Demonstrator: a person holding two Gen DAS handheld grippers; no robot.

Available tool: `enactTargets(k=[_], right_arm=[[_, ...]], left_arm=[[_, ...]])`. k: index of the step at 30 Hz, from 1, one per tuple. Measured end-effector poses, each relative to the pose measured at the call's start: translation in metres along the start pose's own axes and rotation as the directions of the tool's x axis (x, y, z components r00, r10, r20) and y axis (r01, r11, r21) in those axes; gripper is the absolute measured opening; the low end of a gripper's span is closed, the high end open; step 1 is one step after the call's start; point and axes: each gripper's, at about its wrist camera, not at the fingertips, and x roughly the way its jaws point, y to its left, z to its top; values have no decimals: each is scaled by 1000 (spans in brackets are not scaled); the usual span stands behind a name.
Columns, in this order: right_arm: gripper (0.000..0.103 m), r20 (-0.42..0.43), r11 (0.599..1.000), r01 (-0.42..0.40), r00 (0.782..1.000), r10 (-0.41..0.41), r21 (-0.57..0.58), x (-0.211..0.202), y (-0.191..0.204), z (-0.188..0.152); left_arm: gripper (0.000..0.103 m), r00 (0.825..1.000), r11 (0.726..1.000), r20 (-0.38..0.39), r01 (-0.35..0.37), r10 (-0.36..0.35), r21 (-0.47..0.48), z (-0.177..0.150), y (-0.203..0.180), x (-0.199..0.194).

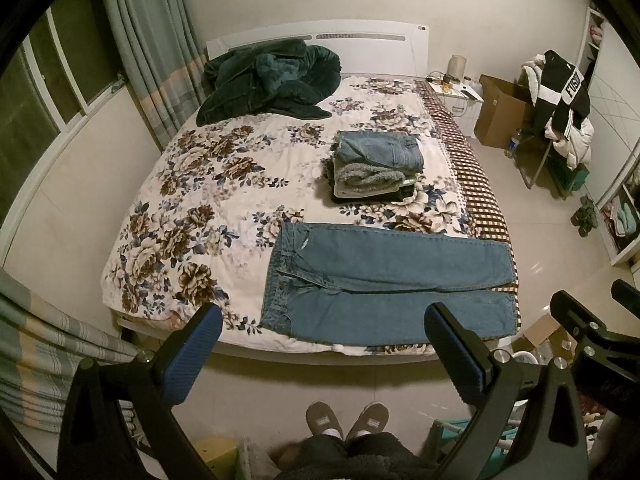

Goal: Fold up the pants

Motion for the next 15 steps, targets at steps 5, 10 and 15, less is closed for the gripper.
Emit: enactTargets(k=[5, 10, 15], right_arm=[[103, 1, 1000, 1, 1000, -1, -2, 1, 1, 0], [103, 0, 1000, 1, 1000, -1, -3, 2, 1, 0], [103, -3, 1000, 1, 1000, -1, -8, 0, 1, 0]], left_arm=[[103, 1000, 1000, 1, -1, 1, 0, 1, 2, -2], [103, 1000, 1000, 1, -1, 1, 1, 0, 2, -2], [103, 1000, 1000, 1, -1, 1, 1, 0, 3, -3]])
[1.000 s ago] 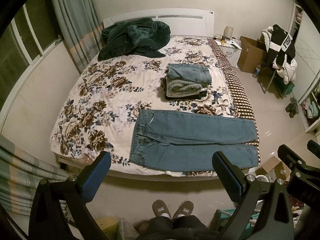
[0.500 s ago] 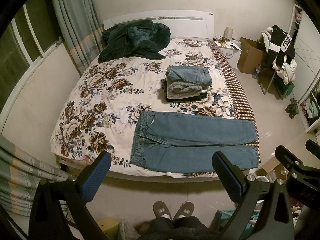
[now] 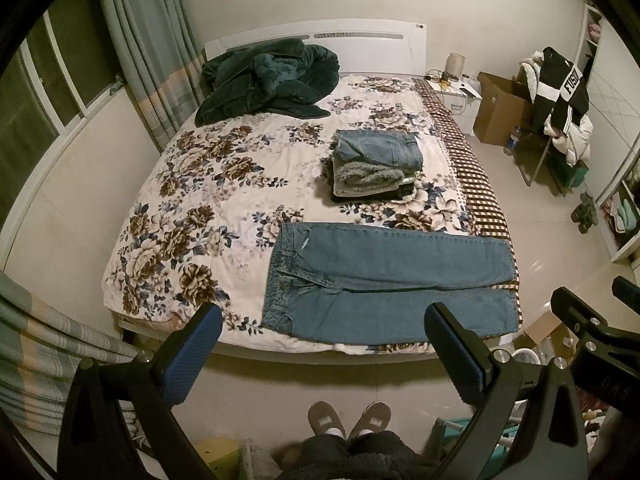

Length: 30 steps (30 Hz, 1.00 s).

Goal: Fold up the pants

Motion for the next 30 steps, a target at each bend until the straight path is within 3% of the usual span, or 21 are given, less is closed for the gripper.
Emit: enactTargets(k=[23, 30], right_arm=[[103, -26, 1000, 8, 1000, -8, 26, 18, -1, -3], [103, -65, 991, 48, 997, -40, 128, 67, -5, 14]], left_arm=[[103, 1000, 1000, -11, 6, -6, 9, 2, -3, 0], [103, 999, 999, 8, -36, 35, 20, 25, -4, 56]])
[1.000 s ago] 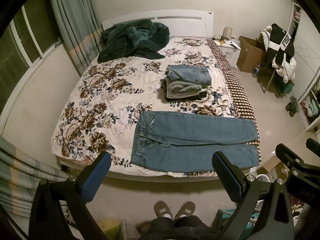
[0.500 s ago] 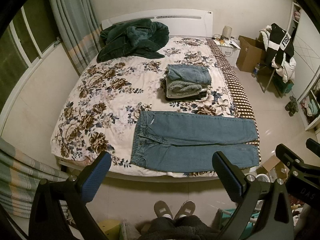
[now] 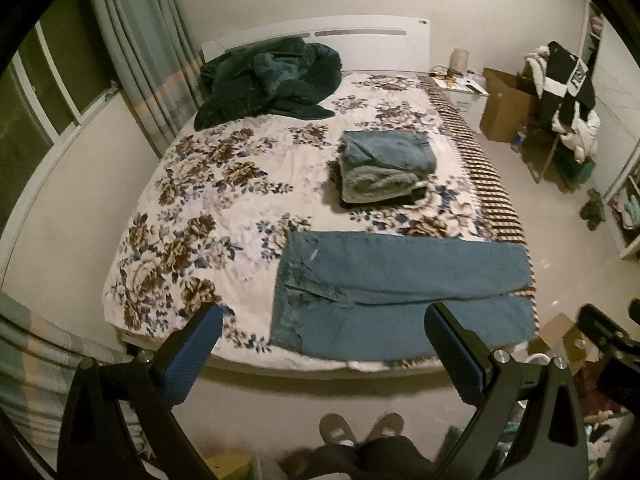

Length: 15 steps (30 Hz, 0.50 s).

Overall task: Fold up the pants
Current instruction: 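Grasp the jeans waistband with the left tool while the right tool grasps the leg hems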

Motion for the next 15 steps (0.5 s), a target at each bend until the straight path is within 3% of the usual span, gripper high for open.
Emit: enactTargets(k=[8, 12, 15], right_arm=[[103, -79, 990, 82, 994, -73, 119, 124, -27, 59], [103, -158, 984, 97, 985, -72, 153, 212, -44, 100], [103, -215, 977, 97, 975, -55, 190, 290, -61, 137]], left_arm=[[103, 997, 997, -41, -68, 67, -37, 48, -9, 95], [103, 985, 991, -141, -109, 97, -78, 73, -21, 162], [103, 965, 980, -235, -153, 121, -125, 92, -29, 224]])
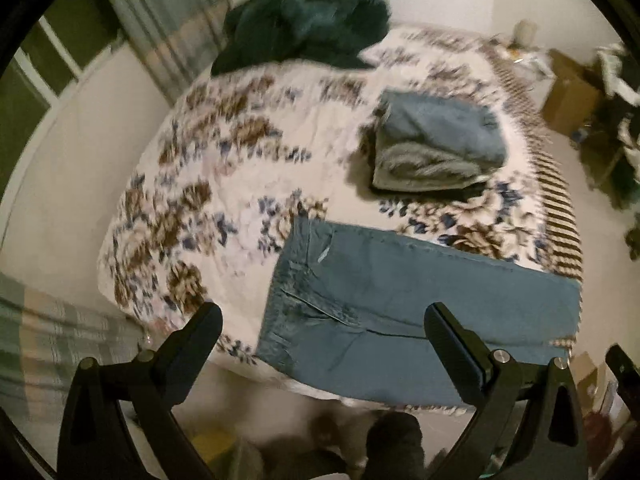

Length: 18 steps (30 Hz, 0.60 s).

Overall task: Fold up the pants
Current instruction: 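Grasp the jeans waistband with the left tool while the right tool grasps the leg hems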

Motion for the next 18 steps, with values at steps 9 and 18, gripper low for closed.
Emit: enactTargets(k=[9, 18], right_arm=[[103, -217, 988, 38, 976, -5, 149, 244, -13, 122], [103, -348, 932, 157, 937, -36, 326, 423, -72, 157]], left_arm=[[103, 937, 957, -349, -112, 12, -268, 59, -38, 211], [103, 849, 873, -527, -228, -38, -431, 76, -43, 397]])
